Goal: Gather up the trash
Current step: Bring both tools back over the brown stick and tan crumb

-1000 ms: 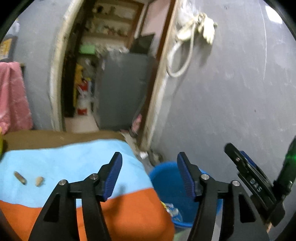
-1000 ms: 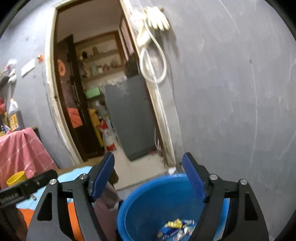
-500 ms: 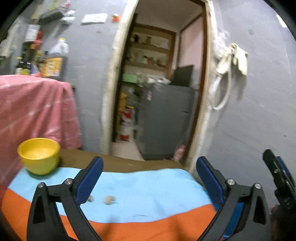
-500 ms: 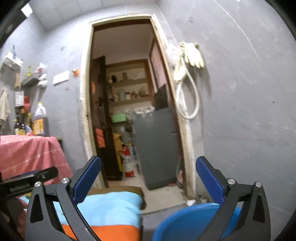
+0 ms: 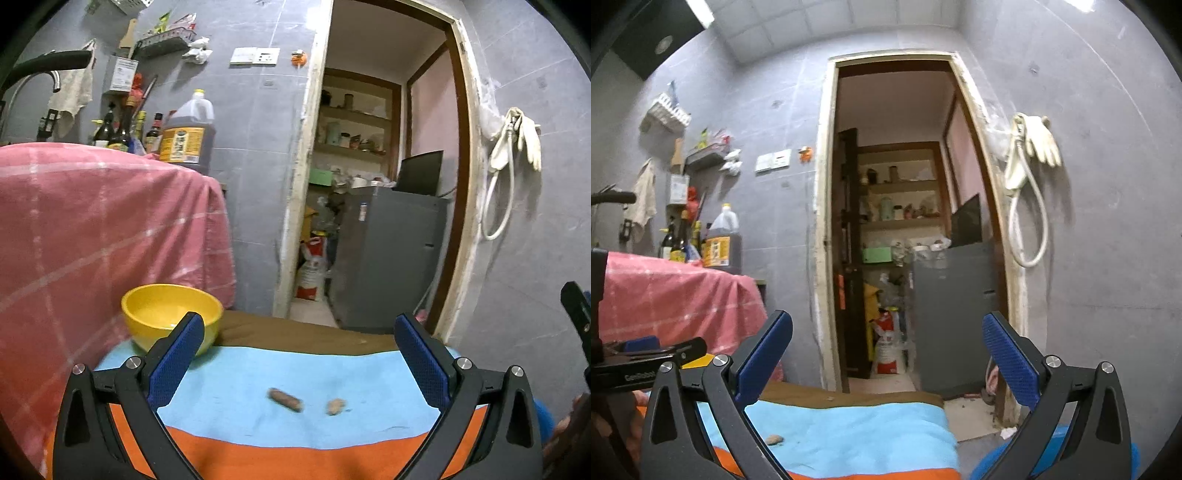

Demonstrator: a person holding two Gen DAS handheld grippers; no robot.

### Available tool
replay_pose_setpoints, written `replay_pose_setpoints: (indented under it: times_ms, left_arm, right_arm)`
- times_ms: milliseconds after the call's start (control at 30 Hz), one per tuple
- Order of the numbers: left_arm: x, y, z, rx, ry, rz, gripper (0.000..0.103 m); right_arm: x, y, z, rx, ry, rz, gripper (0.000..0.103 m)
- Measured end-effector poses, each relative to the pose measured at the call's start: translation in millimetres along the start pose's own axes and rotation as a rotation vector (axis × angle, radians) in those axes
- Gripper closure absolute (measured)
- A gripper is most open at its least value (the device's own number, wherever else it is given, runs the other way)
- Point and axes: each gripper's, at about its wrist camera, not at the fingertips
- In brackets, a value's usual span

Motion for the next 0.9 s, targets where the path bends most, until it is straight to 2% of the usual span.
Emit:
replay_pose_setpoints:
  times_ms: [367,600,700,900]
  left_arm:
    - [-46.0,2.7,-5.4,0.021,0.033,0.067,0.002]
    - [-58.1,8.3,-11.3,0.020,0.069,0.067,0.002]
    - [-61.3,16.0,-13.5,-0.012,0.082,0.061,0.002]
    - [-63.7,41.1,-25.6,-0.153,0.105,-0.017,0.002]
  right_arm:
    - [-41.2,21.5,-14.4,-0.049,-0.057,0.072,0.000]
    - [-63.4,34.4,-26.7,-0.100,-0.105,0.121,0.000]
    - [-72.6,45.3,-34.5,-0.163,-0.132,0.137,0.000]
    - [-87.7,70.7,-48.2,-0.319,-0.209,0.152,0.000]
Point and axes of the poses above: each gripper's, at about its wrist camera, not at the fingertips, and y roughly the way its jaws point, x to its right, z to its top, and after that the axes turned 3 degrees about x, right-handed
